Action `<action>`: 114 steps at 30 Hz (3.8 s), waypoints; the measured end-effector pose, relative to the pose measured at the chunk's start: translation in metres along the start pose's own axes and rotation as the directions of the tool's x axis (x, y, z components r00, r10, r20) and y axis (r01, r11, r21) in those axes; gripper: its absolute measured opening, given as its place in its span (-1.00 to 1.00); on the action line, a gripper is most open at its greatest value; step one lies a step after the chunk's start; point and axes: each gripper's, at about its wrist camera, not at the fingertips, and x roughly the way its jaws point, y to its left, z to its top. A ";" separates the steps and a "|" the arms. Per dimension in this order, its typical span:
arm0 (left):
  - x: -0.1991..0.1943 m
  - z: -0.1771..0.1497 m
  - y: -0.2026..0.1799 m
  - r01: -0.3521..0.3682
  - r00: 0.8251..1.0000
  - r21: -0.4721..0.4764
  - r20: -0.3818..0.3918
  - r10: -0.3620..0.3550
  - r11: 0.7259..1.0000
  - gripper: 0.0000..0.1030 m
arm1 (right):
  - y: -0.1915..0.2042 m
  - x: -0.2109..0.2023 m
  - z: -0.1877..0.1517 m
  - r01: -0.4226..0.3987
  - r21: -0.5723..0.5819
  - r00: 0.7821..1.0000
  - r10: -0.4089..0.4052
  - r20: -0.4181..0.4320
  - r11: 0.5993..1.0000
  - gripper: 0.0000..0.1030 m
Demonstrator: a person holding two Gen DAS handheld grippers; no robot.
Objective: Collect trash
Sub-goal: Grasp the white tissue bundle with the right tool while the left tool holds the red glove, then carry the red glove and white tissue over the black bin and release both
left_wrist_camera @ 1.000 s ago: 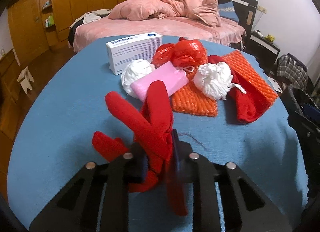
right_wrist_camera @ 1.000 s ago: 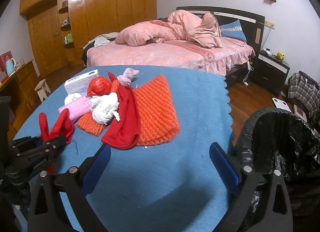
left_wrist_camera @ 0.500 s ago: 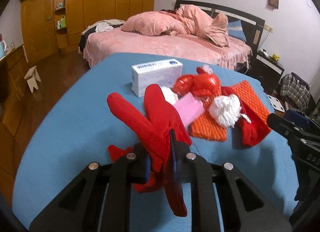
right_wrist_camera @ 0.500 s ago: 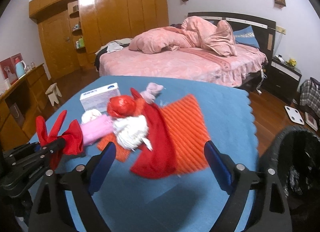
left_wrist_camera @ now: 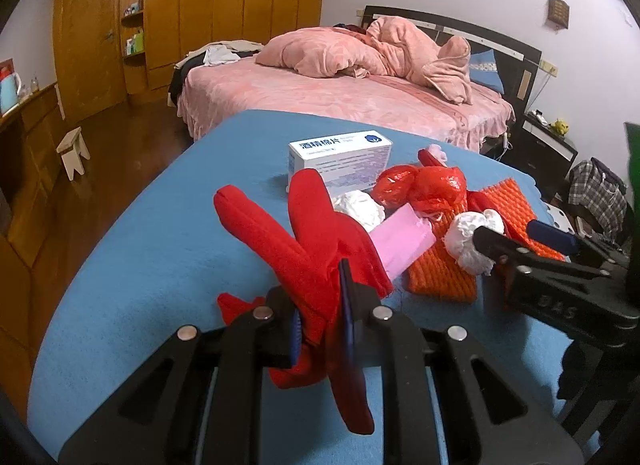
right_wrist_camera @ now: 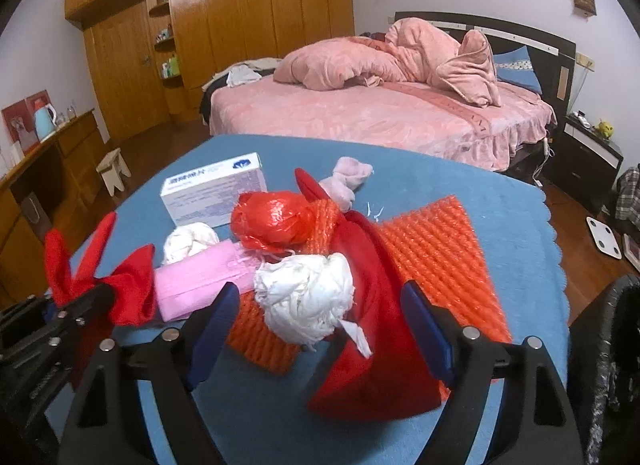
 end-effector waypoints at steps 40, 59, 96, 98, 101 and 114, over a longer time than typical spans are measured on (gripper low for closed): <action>-0.043 -0.003 -0.045 0.066 0.995 0.082 0.072 -0.072 0.994 -0.71 | -0.025 -0.075 -0.022 -0.114 0.066 0.993 0.113 0.022 0.991 -0.26; -0.029 -0.036 -0.073 0.102 0.995 0.137 -0.015 -0.101 0.985 -0.71 | -0.059 -0.076 -0.070 -0.011 0.089 0.999 0.015 -0.046 0.996 0.41; -0.030 -0.043 -0.050 0.080 0.997 0.106 -0.022 -0.078 0.991 -0.70 | -0.036 -0.076 -0.064 -0.138 0.043 0.989 0.140 -0.043 0.989 -0.51; -0.032 -0.042 -0.051 0.082 0.997 0.106 -0.015 -0.081 0.991 -0.70 | -0.036 -0.084 -0.061 -0.151 0.040 0.988 0.152 -0.025 0.988 -0.51; -0.038 -0.038 -0.053 0.088 0.996 0.108 0.000 -0.088 0.990 -0.70 | -0.037 -0.098 -0.055 -0.163 0.041 0.987 0.163 0.006 0.986 -0.51; -0.078 -0.016 -0.090 0.153 0.983 0.159 0.074 -0.167 0.975 -0.70 | -0.062 -0.153 -0.037 -0.133 0.068 0.985 0.124 0.117 0.989 -0.51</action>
